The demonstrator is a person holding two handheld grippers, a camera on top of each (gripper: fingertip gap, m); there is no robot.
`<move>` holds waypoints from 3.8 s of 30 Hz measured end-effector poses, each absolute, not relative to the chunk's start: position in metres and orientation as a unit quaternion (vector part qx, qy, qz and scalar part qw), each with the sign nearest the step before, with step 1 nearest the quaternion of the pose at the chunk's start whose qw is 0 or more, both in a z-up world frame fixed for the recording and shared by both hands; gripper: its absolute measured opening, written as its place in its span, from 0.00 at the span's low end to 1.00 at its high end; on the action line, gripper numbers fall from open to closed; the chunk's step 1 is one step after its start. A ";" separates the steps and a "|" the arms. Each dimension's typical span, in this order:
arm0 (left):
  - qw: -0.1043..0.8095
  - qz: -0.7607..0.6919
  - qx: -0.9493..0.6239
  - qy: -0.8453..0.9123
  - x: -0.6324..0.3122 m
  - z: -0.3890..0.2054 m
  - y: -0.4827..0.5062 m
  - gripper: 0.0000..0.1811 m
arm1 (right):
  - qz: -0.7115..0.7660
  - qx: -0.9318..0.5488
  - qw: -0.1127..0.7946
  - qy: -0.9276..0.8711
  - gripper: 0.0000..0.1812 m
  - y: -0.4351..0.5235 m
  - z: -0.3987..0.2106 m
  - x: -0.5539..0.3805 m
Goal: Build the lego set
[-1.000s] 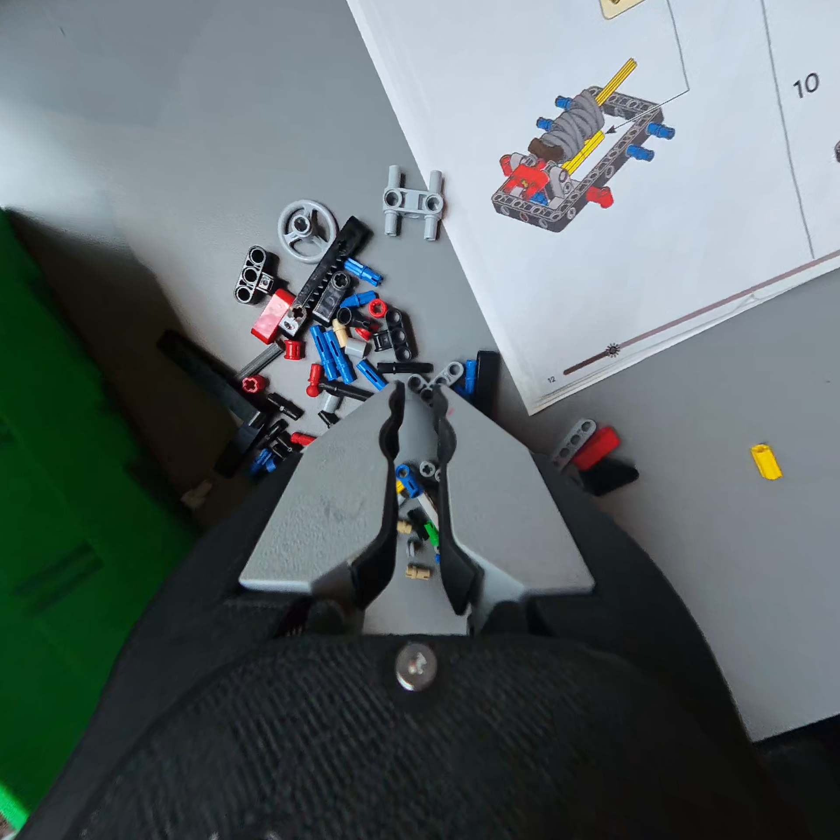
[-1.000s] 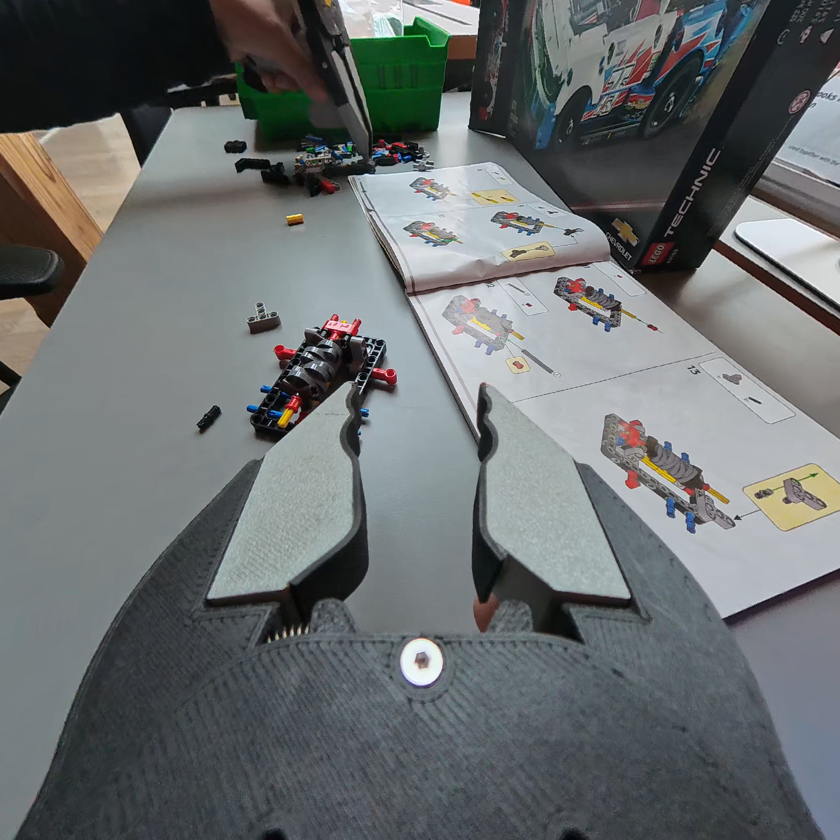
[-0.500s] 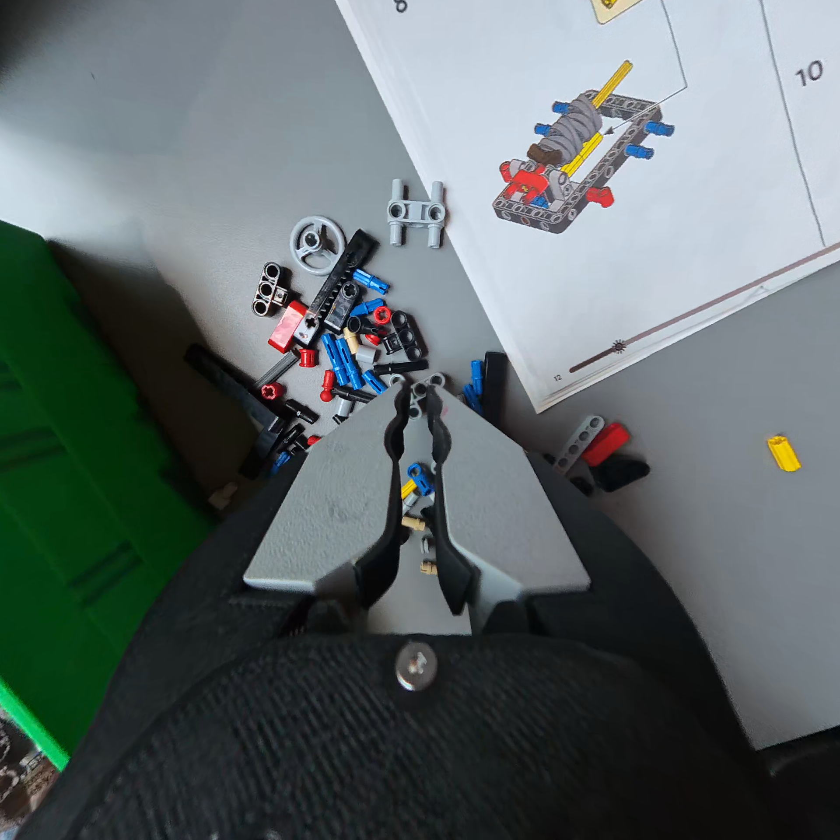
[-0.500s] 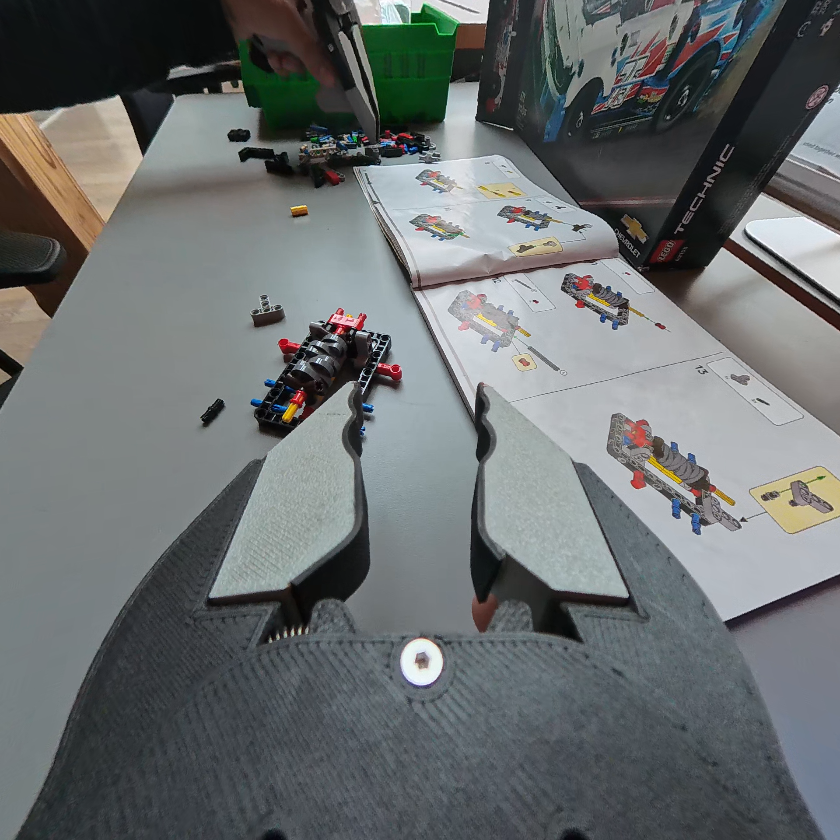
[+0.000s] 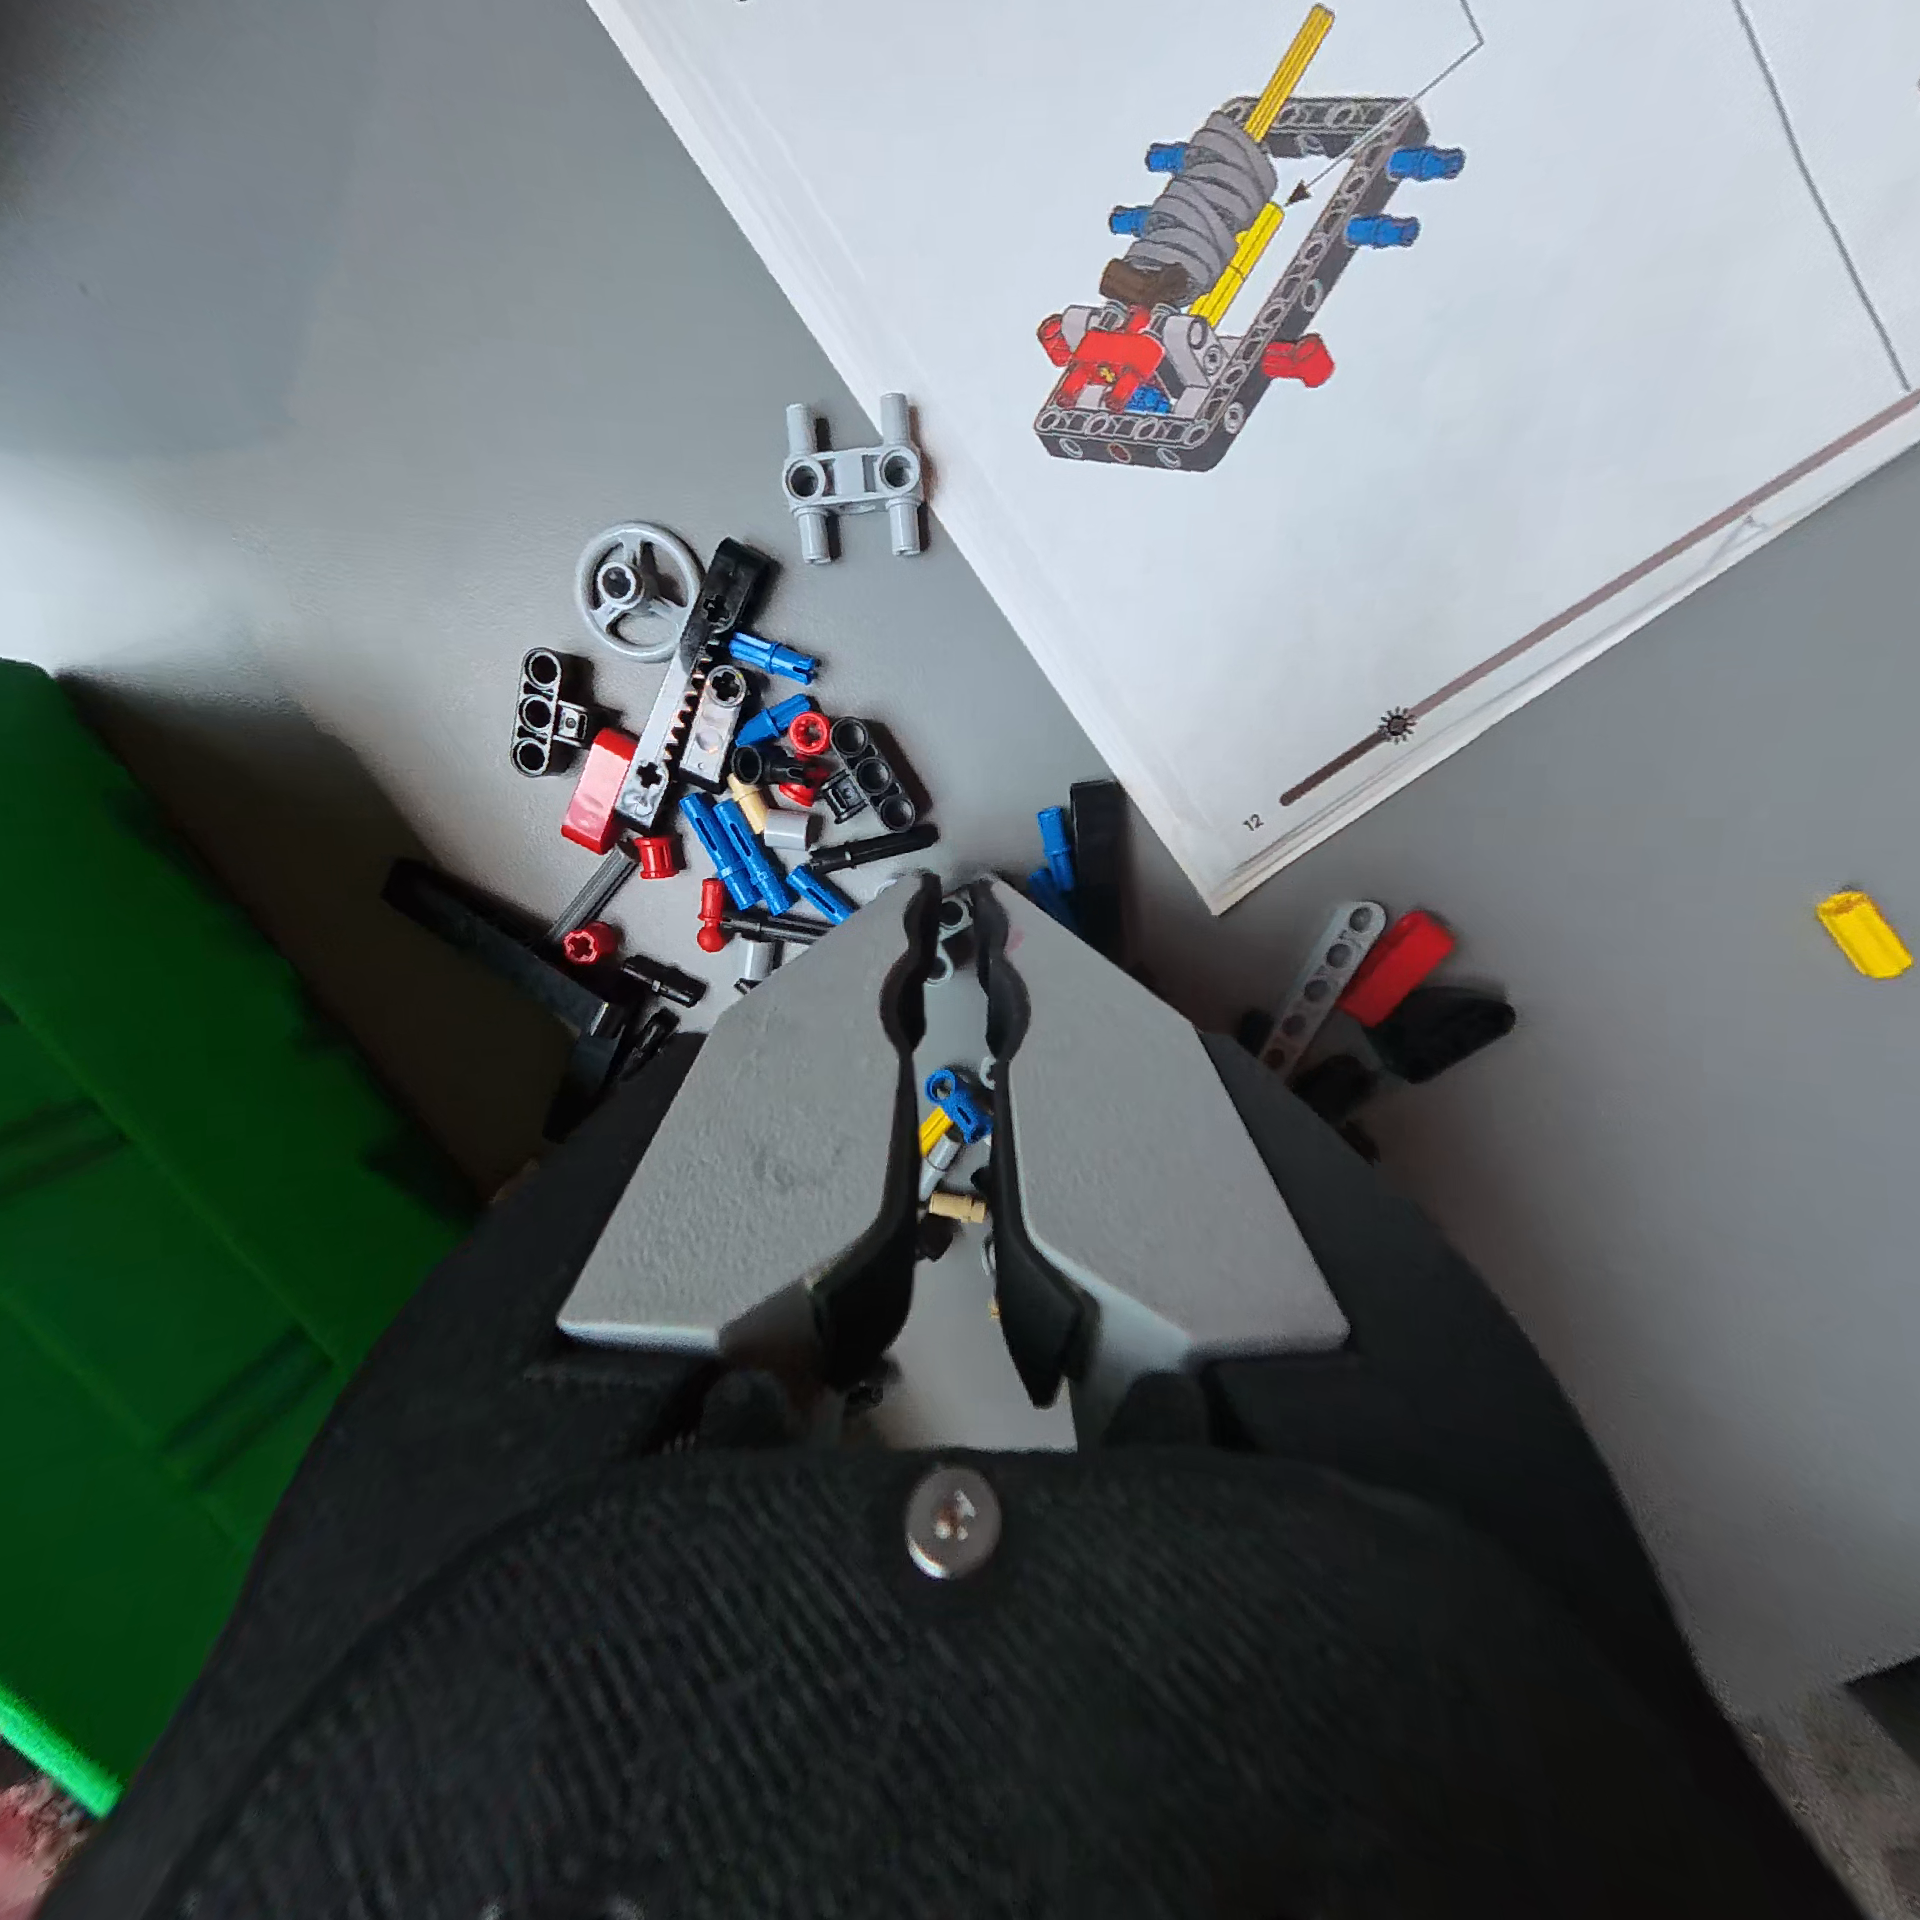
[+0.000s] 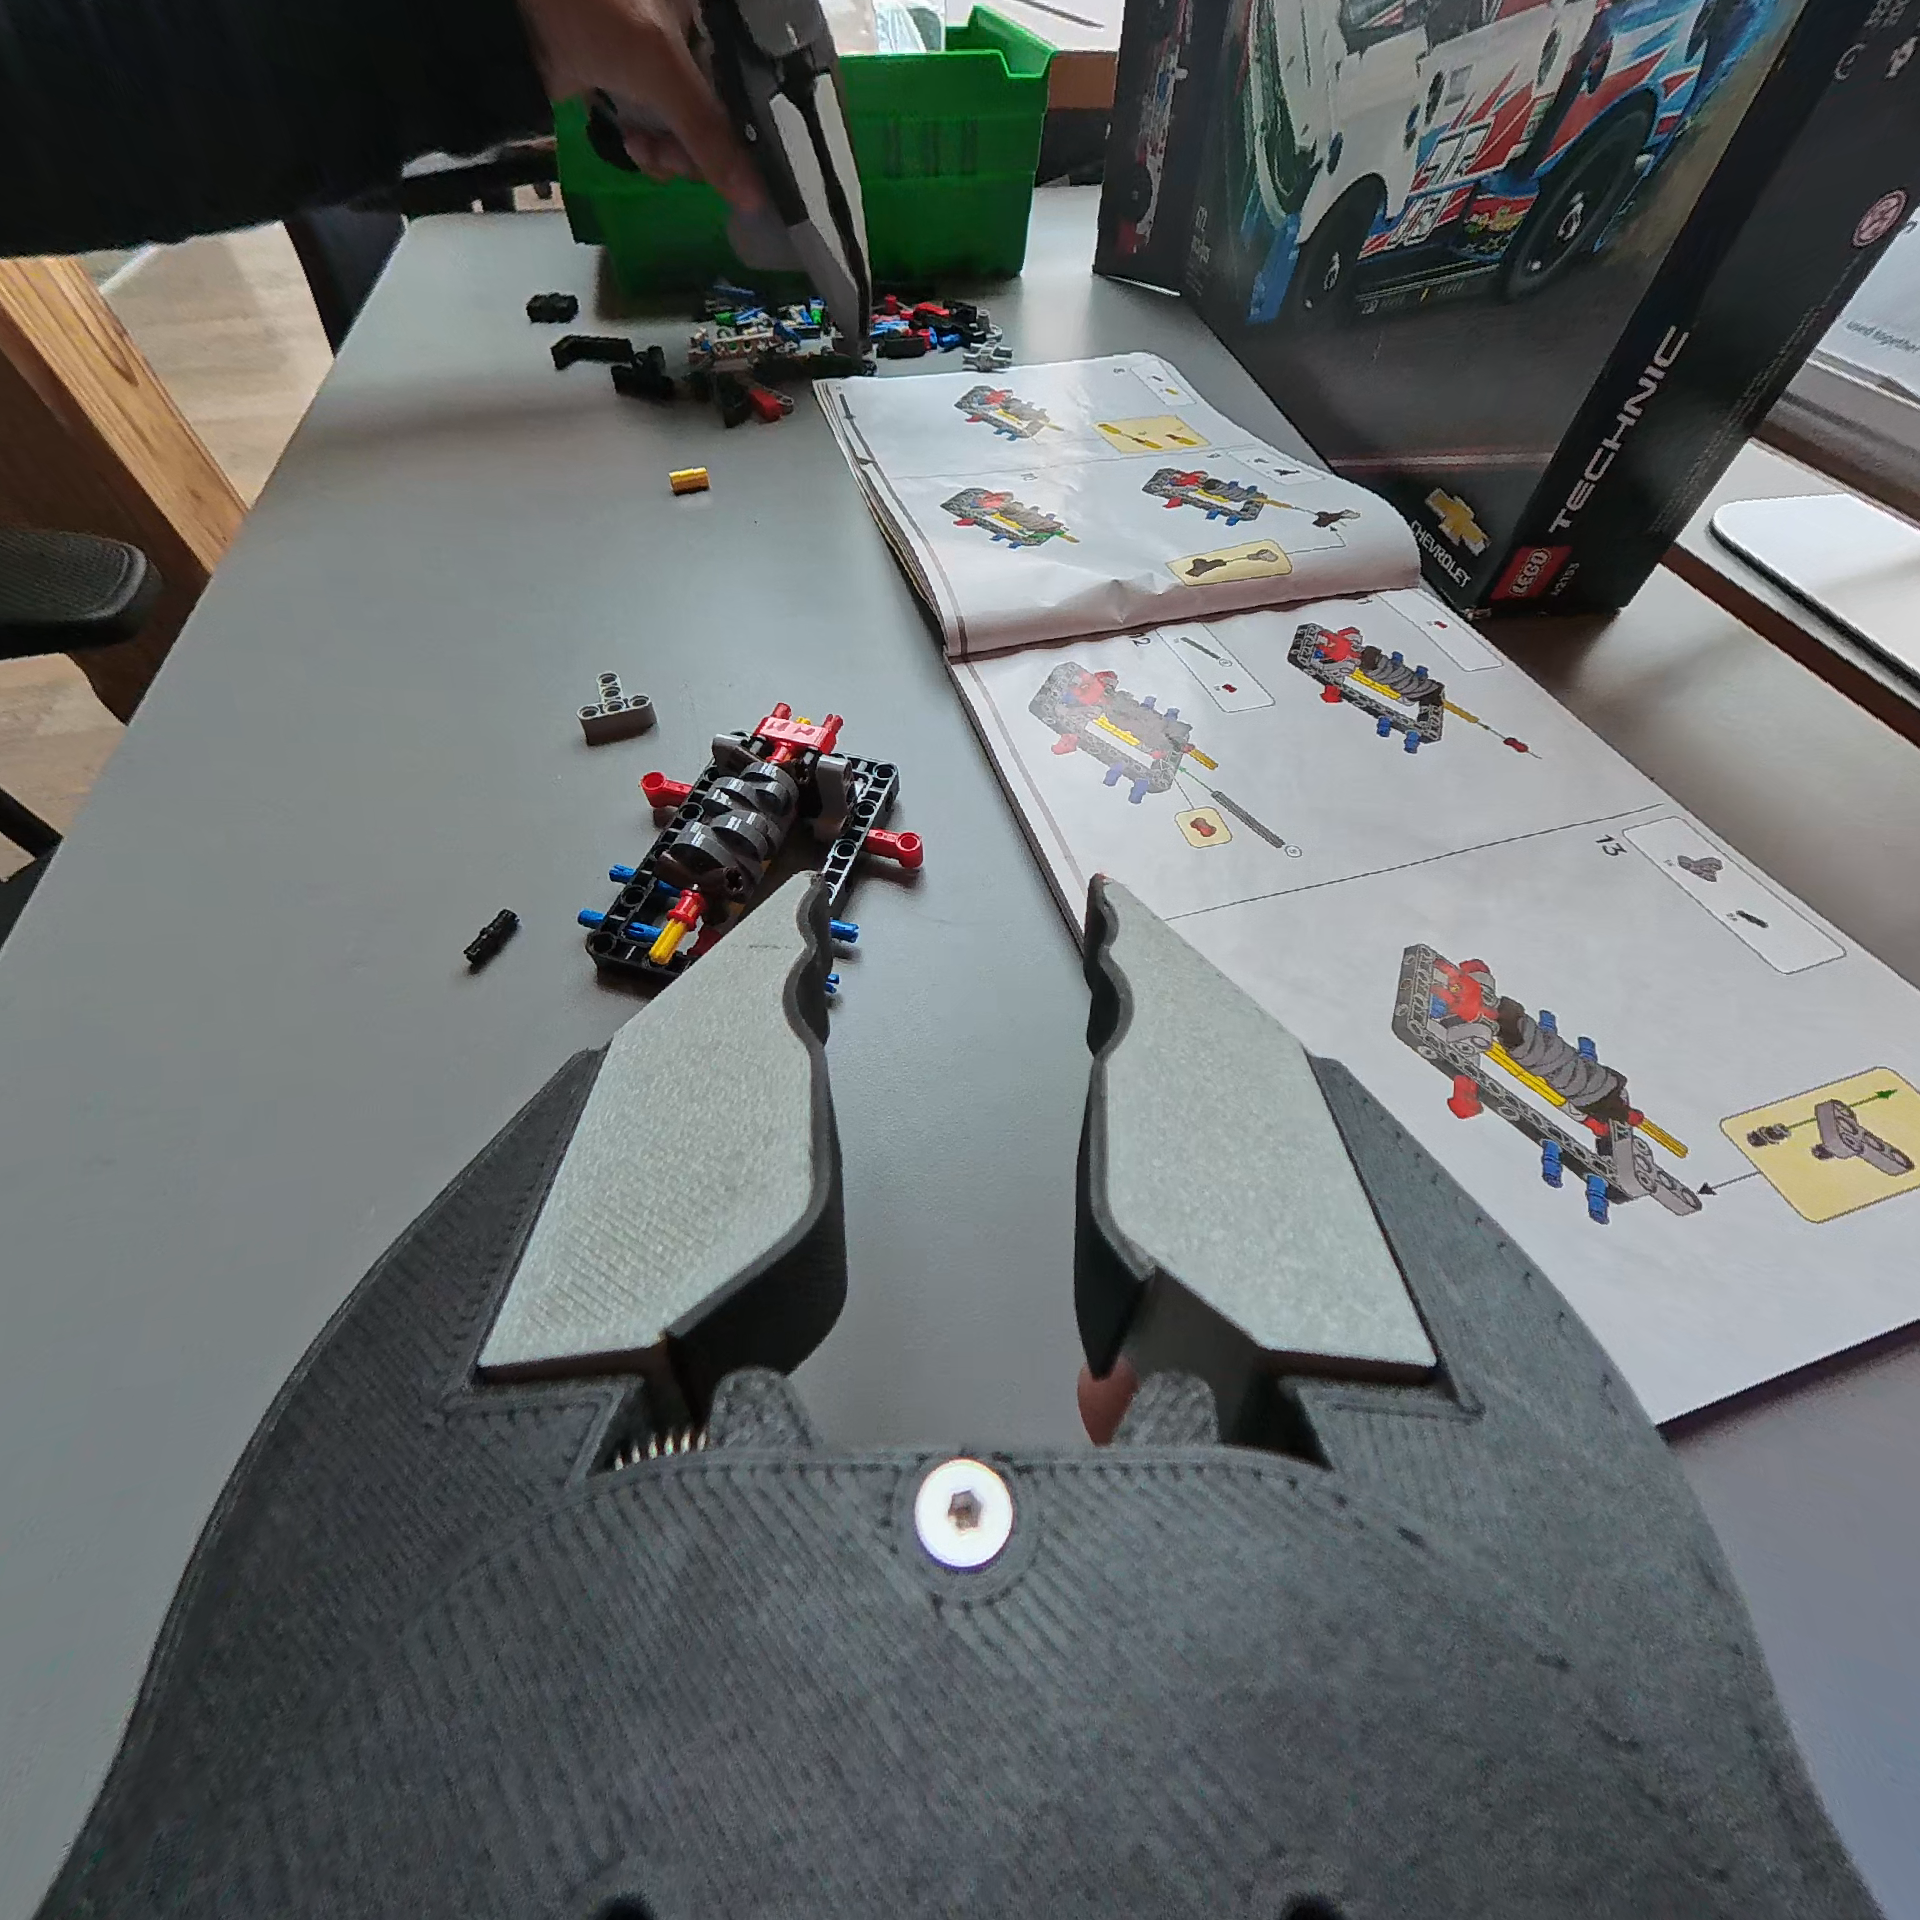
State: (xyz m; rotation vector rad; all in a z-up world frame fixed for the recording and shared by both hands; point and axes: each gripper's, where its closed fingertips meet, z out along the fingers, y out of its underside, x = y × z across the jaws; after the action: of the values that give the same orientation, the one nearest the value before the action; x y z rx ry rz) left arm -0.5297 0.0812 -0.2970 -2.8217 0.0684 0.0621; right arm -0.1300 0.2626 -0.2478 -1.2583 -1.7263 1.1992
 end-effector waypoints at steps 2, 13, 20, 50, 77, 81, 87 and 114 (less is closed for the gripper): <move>0.154 0.022 -0.987 0.036 -0.529 -0.295 0.081 0.03 | 0.461 -0.483 0.338 -0.663 0.25 0.262 -0.248 -0.130; 0.114 0.052 -0.981 0.150 -0.532 -0.296 0.075 0.04 | 0.467 -0.485 0.334 -0.660 0.25 0.263 -0.247 -0.130; 0.114 0.046 -0.978 0.165 -0.532 -0.303 0.081 0.03 | 0.471 -0.487 0.331 -0.657 0.25 0.263 -0.247 -0.130; 0.258 -0.061 -0.836 0.480 -0.064 -0.283 0.154 0.03 | 0.488 -0.492 0.379 -0.613 0.23 0.279 -0.222 -0.121; 0.367 -0.108 -0.841 0.383 -0.200 -0.250 0.191 0.26 | 0.418 -0.505 0.339 -0.674 0.26 0.258 -0.256 -0.090; 0.390 -0.208 -0.819 0.366 -0.199 -0.252 0.193 0.25 | 0.415 -0.509 0.329 -0.679 0.26 0.253 -0.260 -0.086; 0.365 -0.195 -0.816 0.403 -0.192 -0.274 0.189 0.24 | 0.433 -0.508 0.317 -0.674 0.20 0.225 -0.249 -0.055; 0.265 -0.295 -0.820 0.413 -0.159 -0.288 0.145 0.21 | 0.302 -0.507 0.279 -0.758 0.03 0.210 -0.304 -0.064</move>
State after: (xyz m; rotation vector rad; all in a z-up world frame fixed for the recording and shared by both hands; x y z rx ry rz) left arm -0.1588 0.1449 -0.2883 -2.2153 1.1164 -0.7983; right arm -0.0640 0.2104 -0.3035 -1.3590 -2.0329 0.8092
